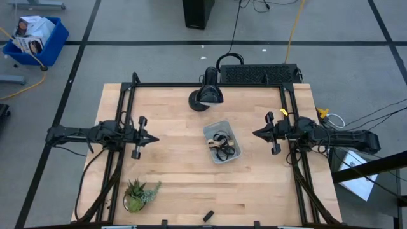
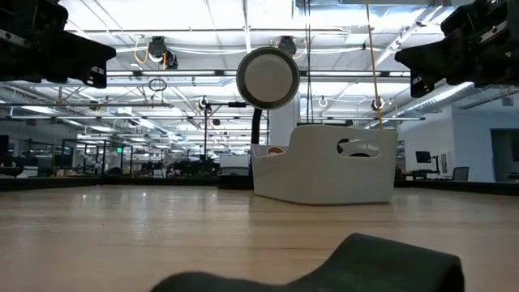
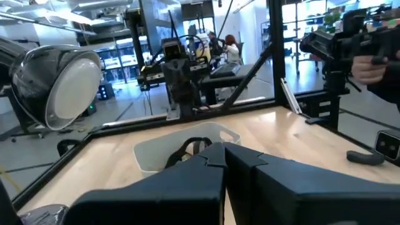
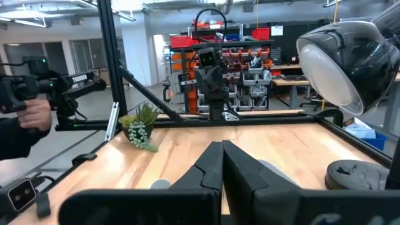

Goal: Pick and place rubber bands into bin
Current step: Adjust the gray bin

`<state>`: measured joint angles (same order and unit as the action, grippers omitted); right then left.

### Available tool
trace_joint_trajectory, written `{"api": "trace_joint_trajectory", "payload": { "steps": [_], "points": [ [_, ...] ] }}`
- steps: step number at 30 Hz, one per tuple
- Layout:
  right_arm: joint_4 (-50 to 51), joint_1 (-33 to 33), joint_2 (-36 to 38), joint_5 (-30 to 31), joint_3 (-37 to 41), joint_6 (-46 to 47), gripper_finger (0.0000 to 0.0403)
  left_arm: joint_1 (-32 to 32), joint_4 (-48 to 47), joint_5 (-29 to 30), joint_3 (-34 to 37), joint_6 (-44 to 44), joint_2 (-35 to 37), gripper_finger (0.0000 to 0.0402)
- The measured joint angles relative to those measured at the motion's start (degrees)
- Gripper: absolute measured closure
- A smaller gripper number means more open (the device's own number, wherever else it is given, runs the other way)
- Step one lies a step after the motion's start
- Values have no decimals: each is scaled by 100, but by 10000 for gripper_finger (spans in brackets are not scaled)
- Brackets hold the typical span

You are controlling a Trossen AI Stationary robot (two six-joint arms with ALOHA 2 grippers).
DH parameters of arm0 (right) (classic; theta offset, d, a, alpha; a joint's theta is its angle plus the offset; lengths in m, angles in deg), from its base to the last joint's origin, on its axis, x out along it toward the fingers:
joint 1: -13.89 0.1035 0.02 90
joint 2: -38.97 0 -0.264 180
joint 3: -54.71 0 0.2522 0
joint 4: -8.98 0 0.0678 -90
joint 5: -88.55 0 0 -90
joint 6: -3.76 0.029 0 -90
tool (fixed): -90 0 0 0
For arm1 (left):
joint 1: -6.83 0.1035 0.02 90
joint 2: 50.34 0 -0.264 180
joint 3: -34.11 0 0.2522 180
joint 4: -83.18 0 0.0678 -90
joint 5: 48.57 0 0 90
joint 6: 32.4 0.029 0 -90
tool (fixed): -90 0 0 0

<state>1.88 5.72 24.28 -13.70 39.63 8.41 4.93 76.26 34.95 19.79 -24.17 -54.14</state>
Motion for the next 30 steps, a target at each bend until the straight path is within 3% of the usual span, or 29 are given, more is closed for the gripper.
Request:
{"api": "trace_joint_trajectory", "payload": {
  "steps": [13,30],
  "points": [
    [-7,0,-453,341,50,93,403,0,-271,-59,0,28,-8,401],
    [-159,0,-790,328,47,73,403,0,-291,-56,0,-204,-8,387]
  ]
}}
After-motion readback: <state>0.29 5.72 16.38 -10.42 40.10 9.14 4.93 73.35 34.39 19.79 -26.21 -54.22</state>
